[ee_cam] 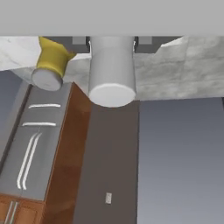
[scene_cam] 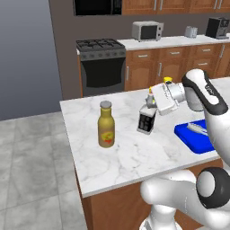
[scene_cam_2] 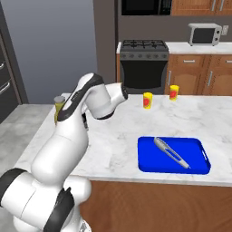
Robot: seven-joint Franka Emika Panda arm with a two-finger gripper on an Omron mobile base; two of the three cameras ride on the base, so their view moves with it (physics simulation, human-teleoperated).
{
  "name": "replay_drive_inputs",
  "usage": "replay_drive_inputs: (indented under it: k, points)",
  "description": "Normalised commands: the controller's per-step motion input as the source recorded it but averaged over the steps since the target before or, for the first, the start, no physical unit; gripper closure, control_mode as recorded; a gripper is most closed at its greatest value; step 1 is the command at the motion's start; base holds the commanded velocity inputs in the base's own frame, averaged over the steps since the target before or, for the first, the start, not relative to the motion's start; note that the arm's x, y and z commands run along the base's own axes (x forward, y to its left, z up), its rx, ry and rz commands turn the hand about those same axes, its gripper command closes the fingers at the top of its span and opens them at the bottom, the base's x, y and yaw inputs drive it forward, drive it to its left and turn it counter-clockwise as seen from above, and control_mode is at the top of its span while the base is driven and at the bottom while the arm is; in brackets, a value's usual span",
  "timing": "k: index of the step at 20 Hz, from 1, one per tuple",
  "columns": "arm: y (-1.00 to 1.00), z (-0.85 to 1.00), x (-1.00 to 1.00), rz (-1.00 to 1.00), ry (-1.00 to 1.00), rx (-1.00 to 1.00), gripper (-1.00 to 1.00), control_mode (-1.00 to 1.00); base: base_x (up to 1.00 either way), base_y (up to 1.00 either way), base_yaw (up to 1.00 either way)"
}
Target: Place the drinks on the dining counter in a tight cluster.
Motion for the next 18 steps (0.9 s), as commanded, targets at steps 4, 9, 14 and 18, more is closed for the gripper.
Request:
replay_drive_inputs:
  k: [4,9,14,18]
  points:
    - [0.01,-0.04,-0.08,0.11,0.02,0.00,1.00,-1.00,0.00,0.00,0.00]
    - [0.13,-0.28,-0.22,0.00,0.12,0.00,1.00,-1.00,0.00,0.00,0.00]
    - [0.09,-0.10,0.00,0.00,0.11,0.00,1.00,-1.00,0.00,0.00,0.00]
    - [0.15,-0.25,0.02,0.00,0.04,0.00,1.00,-1.00,0.00,0.00,0.00]
